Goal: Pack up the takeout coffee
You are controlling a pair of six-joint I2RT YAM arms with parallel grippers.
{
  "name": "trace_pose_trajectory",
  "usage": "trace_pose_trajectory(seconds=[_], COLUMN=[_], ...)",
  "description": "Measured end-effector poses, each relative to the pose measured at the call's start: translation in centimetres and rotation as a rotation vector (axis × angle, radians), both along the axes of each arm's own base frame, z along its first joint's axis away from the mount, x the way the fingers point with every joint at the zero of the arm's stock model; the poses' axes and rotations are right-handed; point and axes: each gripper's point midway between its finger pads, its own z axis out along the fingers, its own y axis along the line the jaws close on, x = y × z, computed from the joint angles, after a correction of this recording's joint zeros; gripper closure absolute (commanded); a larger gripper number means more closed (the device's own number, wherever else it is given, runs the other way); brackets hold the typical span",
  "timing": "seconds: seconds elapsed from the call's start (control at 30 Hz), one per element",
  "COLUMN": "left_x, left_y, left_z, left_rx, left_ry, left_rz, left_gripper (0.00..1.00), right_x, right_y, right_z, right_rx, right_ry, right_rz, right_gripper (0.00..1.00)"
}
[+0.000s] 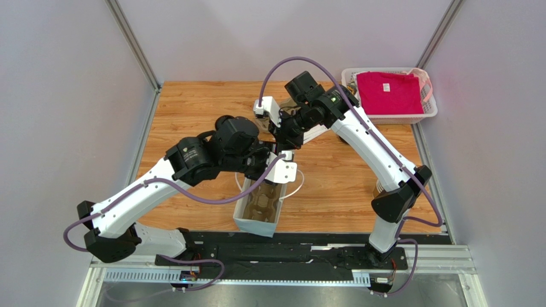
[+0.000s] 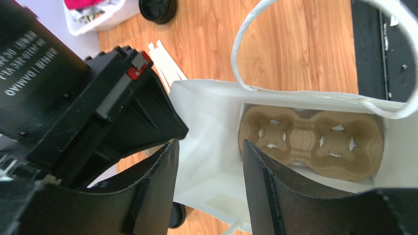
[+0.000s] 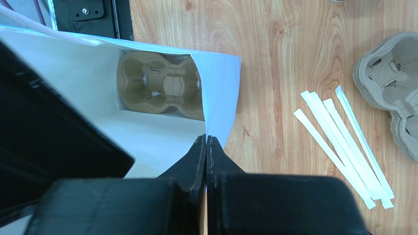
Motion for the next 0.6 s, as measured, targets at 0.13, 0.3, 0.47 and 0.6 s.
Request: trace_pose_trajectory(seconds=[0.13,0.3,0.47,0.6], left_x=[-0.9,-2.0,-1.6,0.3], left_y=[-0.5,-0.2,1.7,4.9], left_z=[1.0,3.9,9.9,14.5], left_rx=[-0.054,-0.167,-0.373,-0.552], left_ry=[0.015,0.031,0.043,0.056], left_rz=[-0.039,-0.032,0.068,0.236], left_gripper=[0.42,0.29,0.10,0.05], right_x=[0.0,0.0,0.3,0.7], right_y=[0.0,-0.2,-0.4,-0.8], right_z=[-0.2,-0.7,-0.8,-0.9], right_rx=[-0.004,-0.020,-0.021,-0.024], right_ry=[0.003,0.012,0.014,0.017], right_rz=[-0.001,-0.005,-0.014,-0.028], right_gripper=[1.00,1.00,1.00,1.00])
